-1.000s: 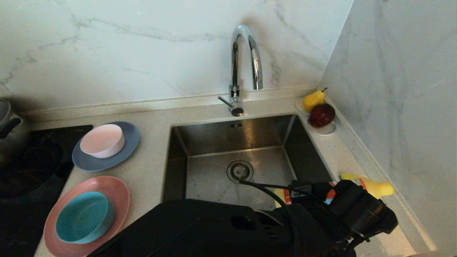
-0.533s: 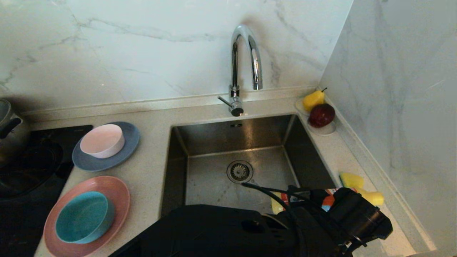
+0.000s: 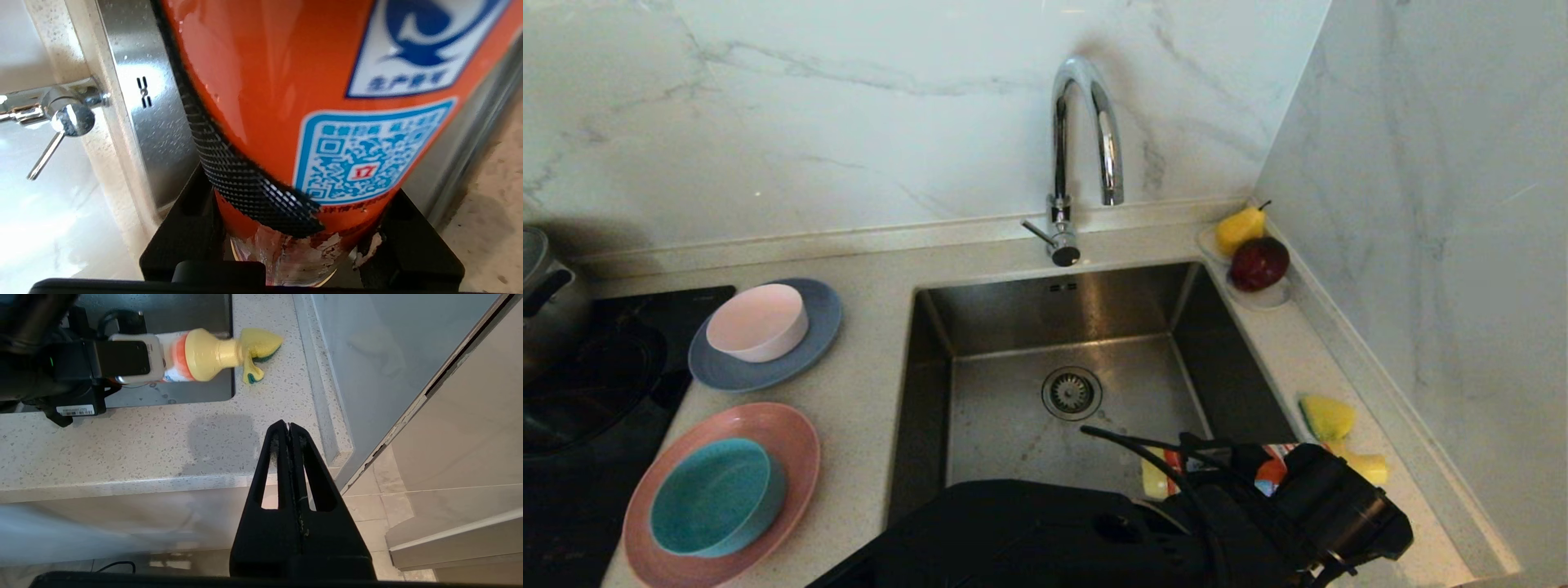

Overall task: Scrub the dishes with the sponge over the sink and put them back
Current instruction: Squeeze it onto the sponge

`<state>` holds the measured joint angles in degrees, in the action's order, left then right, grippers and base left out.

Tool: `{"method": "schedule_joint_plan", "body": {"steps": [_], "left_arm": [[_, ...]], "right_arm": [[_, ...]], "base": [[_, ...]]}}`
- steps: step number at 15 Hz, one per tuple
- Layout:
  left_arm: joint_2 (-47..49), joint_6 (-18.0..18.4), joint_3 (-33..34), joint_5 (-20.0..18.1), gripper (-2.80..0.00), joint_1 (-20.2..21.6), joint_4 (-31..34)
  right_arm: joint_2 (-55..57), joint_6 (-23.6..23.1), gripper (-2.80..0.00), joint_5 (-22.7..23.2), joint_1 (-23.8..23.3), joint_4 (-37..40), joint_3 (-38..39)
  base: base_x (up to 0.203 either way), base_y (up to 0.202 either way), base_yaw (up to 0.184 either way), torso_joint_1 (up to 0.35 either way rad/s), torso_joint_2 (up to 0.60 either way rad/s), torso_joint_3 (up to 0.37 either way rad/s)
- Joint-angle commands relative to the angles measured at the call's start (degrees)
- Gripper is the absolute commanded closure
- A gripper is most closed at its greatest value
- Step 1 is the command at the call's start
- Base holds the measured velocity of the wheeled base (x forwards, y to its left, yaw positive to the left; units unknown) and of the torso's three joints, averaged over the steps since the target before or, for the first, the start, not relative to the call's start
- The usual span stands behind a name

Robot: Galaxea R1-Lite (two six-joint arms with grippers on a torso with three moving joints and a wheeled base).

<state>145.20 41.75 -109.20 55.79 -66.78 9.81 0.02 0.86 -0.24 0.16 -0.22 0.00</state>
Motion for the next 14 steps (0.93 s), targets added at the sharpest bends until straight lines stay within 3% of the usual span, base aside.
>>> {"method": "schedule_joint_plan", "body": {"steps": [1, 7, 9, 14], "left_arm": [[0.62, 0.55, -0.04, 0.97, 0.0, -0.02, 0.12], [0.6, 0.71, -0.04, 1.98, 0.0, -0.02, 1.02], [0.34, 0.96, -0.22, 4.51, 0.0, 0.07, 3.27], [0.26, 1.22, -0.69, 4.56, 0.0, 0.27, 2.48]], "right_arm": [[-0.02, 0.02, 0.0, -0.02, 0.02, -0.04, 0.0], [-0.02, 0.02, 0.0, -0.02, 0.02, -0.04, 0.0], [-0.02, 0.02, 0.0, -0.02, 0.02, -0.04, 0.0], [-0.02, 0.02, 0.0, -0.02, 0.02, -0.04, 0.0]], "base": [[0.0, 0.0, 0.0, 0.0, 0.0, 0.0], [0.0, 0.0, 0.0, 0.0, 0.0, 0.0], [0.0, 0.0, 0.0, 0.0, 0.0, 0.0], [0.0, 0.0, 0.0, 0.0, 0.0, 0.0]]}}
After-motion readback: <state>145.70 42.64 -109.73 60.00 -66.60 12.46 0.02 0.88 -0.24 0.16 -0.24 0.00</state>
